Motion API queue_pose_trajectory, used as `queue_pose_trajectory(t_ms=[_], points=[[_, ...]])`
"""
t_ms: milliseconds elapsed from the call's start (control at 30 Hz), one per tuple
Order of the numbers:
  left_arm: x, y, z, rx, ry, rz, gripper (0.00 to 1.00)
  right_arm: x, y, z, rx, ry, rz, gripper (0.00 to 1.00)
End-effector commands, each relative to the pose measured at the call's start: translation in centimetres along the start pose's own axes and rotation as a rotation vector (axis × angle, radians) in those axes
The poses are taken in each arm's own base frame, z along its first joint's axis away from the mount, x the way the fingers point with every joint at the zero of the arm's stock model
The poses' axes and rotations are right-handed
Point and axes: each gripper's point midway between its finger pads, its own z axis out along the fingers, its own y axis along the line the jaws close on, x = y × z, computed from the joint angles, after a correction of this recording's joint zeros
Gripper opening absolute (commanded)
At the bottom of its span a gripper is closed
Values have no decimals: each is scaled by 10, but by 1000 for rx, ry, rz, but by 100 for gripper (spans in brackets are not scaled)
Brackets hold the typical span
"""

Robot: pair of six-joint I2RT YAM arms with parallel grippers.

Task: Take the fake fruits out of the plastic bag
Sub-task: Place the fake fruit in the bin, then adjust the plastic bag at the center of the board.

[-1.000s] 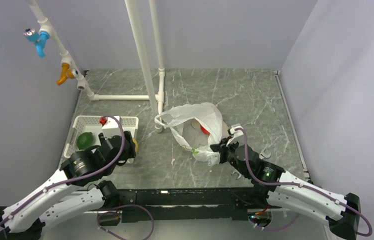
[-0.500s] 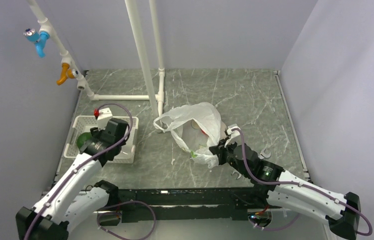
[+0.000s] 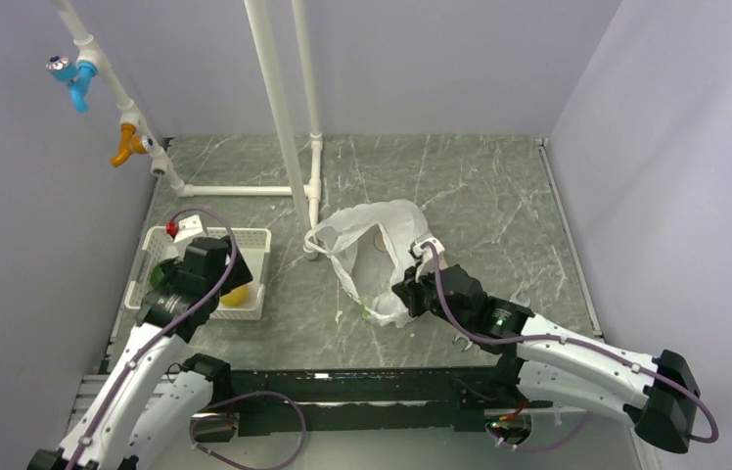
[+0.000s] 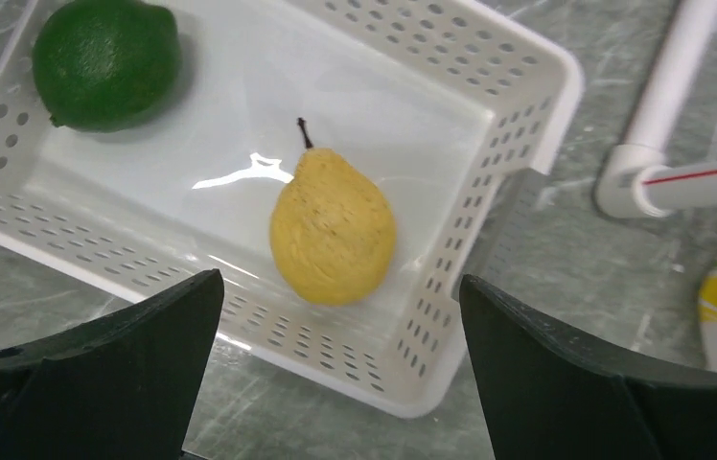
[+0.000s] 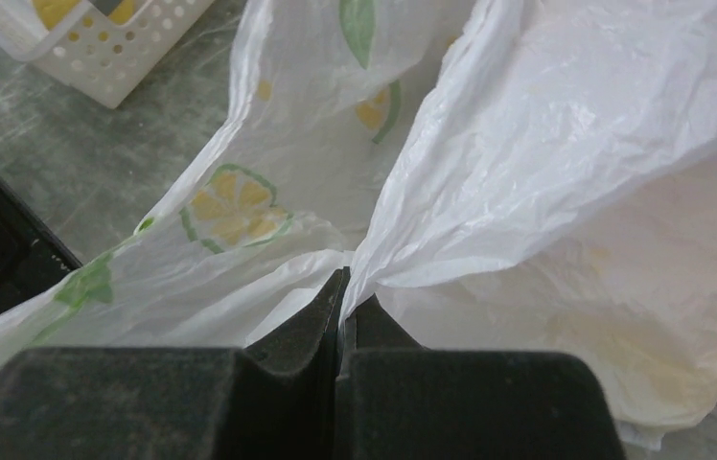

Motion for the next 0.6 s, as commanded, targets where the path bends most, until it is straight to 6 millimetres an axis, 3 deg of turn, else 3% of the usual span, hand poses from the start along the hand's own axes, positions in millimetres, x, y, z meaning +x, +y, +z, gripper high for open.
queue_pose_trajectory(t_ms=[0,167,233,367,567], points=[[-15,-17,-30,160,-21,-39,99,-43,32,4,-142,-77,-56,0],[-5,-70,-62,512,50,-62,98,-40,61,5,-306,-45,-116,0],[3,-95,-75,678,87,-46,92,-35,70,6,-359,-25,-130,0],[21,-112,-83,782,180,-133,85,-33,82,1,-418,16,-98,0],[38,-145,-116,988,178,-170,79,-2,68,-15,-370,117,-26,0]])
